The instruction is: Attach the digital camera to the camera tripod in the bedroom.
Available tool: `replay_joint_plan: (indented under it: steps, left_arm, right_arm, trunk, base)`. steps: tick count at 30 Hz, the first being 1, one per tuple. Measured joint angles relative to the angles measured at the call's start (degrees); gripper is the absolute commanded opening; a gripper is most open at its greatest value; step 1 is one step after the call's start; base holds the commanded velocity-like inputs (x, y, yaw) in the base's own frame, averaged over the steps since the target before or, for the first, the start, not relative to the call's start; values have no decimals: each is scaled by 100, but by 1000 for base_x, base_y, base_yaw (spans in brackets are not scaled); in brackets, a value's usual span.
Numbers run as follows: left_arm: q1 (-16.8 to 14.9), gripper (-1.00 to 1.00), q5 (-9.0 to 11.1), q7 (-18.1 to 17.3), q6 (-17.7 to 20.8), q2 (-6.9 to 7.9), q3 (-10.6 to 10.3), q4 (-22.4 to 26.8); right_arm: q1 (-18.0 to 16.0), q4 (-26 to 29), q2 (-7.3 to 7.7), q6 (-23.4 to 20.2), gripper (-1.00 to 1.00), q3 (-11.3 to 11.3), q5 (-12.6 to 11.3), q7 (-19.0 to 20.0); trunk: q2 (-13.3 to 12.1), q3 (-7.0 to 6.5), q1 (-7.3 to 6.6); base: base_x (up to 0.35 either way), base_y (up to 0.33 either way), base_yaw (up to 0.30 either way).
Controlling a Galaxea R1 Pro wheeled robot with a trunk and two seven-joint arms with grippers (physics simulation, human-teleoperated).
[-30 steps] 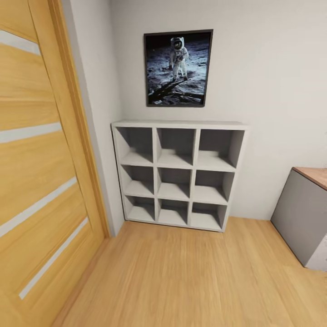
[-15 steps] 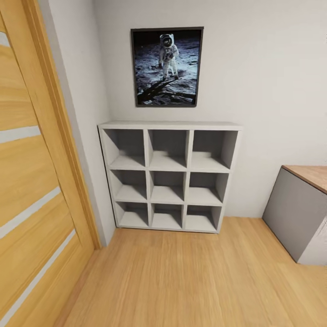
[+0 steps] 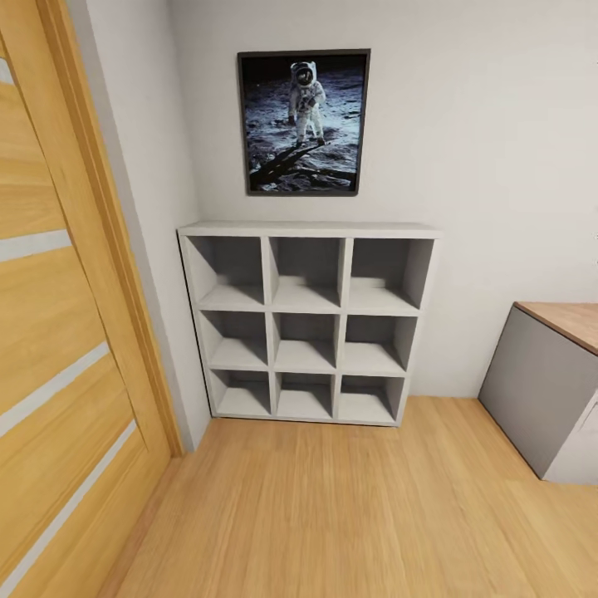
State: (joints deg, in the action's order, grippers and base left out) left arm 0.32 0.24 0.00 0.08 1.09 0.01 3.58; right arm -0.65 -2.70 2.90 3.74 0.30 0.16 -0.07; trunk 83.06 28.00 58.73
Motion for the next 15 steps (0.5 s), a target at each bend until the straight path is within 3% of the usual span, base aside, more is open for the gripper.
replay_joint_plan:
  steps: [7, 15]
  left_arm:
    - [0, 100, 0, -1, 0, 0, 0, 0]
    - [0, 100, 1, 0, 0, 4, 0, 0]
  right_arm:
    - [-1, 0, 0, 0, 100, 0, 0, -1]
    - [-4, 1, 0, 0, 100, 1, 0, -1]
  trunk:
    - [0, 0, -2]
    - [0, 0, -3]
  base:
    - [111, 73, -1]
    - [241, 172, 0]
